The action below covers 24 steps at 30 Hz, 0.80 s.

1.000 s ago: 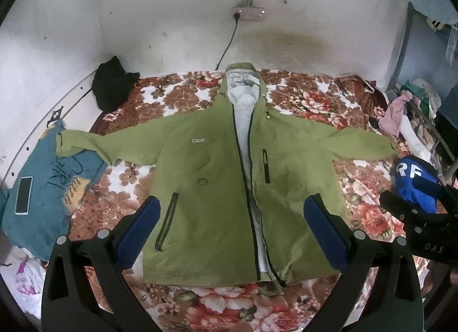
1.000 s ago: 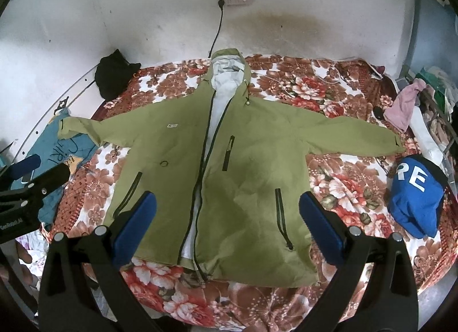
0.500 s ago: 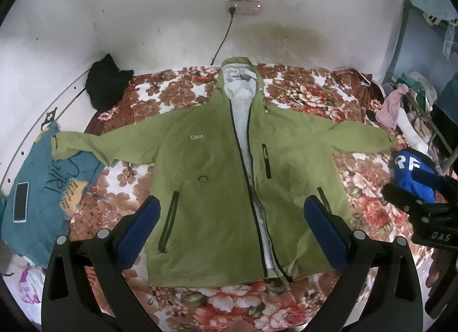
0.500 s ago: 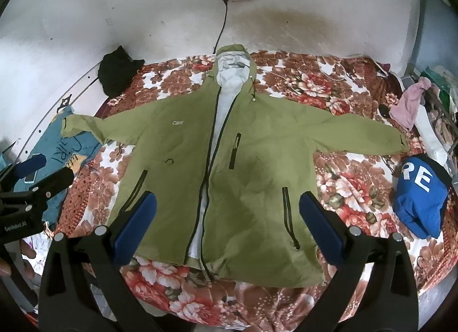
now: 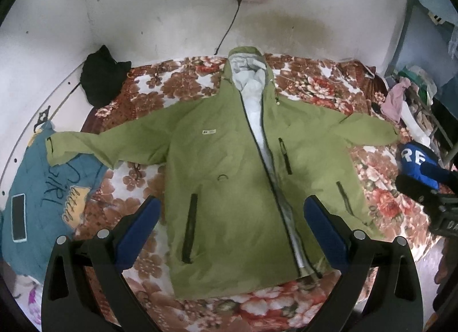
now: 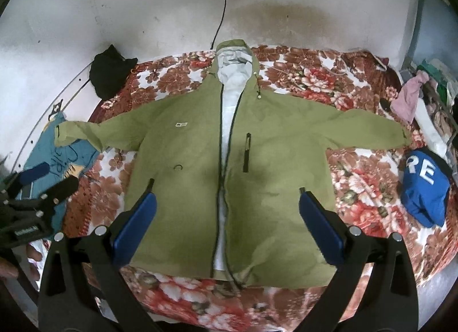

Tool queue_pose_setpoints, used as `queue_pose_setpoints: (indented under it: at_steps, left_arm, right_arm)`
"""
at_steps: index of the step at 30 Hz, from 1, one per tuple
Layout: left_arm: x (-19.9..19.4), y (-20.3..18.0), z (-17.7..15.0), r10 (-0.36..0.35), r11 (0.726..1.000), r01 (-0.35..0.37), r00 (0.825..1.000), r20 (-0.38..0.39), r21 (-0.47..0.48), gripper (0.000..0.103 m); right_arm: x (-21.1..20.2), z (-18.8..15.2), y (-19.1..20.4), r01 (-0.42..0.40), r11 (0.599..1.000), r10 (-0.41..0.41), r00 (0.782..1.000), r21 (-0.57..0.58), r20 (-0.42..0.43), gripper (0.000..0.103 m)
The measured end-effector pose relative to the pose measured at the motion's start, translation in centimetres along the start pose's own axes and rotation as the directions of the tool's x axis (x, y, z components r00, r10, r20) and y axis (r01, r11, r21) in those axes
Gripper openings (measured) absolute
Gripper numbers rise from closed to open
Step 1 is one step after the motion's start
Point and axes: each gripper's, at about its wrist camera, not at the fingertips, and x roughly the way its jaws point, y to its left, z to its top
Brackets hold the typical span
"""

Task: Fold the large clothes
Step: 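Grasp the green jacket's sleeve cuff with the left tool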

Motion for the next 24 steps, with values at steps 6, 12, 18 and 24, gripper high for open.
queue_pose_setpoints:
  at_steps: [6, 12, 18, 24]
  left_arm:
    - [3.6, 6.3, 1.3, 0.039, 0.990, -0.048, 0.997, -0.072, -0.131, 0.098]
    - [6.3, 13.3, 2.2, 0.171, 0.942, -0.191, 0.981, -0.094, -0.275, 0.098]
    - [7.7, 20.4, 2.8, 0.277, 0.886, -0.305, 0.952, -0.130, -0.350, 0.098]
    - [10.7, 29.0, 3.5, 0.339, 0.845, -0.365, 0.931, -0.138, -0.390, 0.098]
  right_arm:
    - [4.7, 2.2, 2.4, -0.005, 0.999, 0.000, 0.996, -0.054, -0.088, 0.099]
    - [11.6, 4.5, 5.7, -0.084, 0.979, 0.064, 0.991, -0.183, -0.116, 0.099]
    - [16.3, 7.4, 10.6, -0.115, 0.959, 0.087, 0.989, -0.258, -0.117, 0.099]
    - [21.1, 10.6, 17.0, -0.150, 0.952, 0.120, 0.985, -0.267, -0.125, 0.099]
